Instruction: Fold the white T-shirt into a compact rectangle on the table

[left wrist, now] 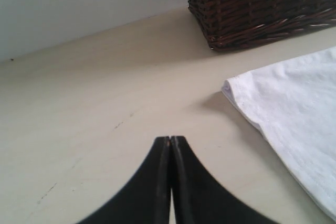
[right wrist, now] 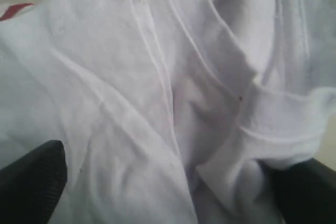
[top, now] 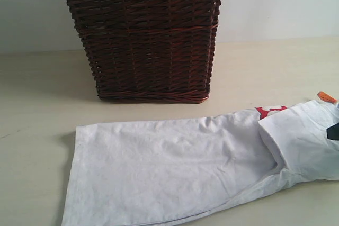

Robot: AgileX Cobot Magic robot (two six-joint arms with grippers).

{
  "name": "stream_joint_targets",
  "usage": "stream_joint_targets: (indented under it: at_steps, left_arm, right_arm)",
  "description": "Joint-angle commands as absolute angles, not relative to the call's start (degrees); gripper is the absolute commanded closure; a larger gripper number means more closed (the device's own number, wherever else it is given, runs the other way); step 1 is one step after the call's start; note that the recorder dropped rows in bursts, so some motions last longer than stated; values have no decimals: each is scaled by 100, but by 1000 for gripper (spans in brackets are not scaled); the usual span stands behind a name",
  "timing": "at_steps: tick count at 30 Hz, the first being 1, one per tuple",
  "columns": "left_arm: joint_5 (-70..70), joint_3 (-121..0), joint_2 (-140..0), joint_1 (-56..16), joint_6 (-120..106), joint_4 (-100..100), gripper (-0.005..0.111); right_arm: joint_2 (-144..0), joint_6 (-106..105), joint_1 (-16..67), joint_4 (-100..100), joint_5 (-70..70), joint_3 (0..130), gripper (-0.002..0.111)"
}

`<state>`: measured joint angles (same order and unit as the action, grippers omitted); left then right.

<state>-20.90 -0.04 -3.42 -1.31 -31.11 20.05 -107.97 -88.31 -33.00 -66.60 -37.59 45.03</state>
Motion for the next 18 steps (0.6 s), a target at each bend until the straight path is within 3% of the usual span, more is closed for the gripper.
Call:
stream_joint_targets:
  at_steps: [1, 4, 11, 18]
  left_arm:
    - [-2045, 0, -369, -111, -3107, 2017, 105]
    - [-2045, 0, -369, -111, -3107, 2017, 105]
    - [-2045, 0, -369, -111, -3107, 2017, 105]
    - [-2045, 0, -369, -111, -3107, 2017, 105]
  right_arm:
    - [-10888, -8830, -3298, -6519, -3371, 4437, 40]
    - [-10888, -8841, -3298, -6295, -3367, 4437, 72]
    - [-10877, -8816, -3298, -6217, -3401, 4437, 108]
    - [-10480, -8770, -3621, -6080, -2850, 4437, 108]
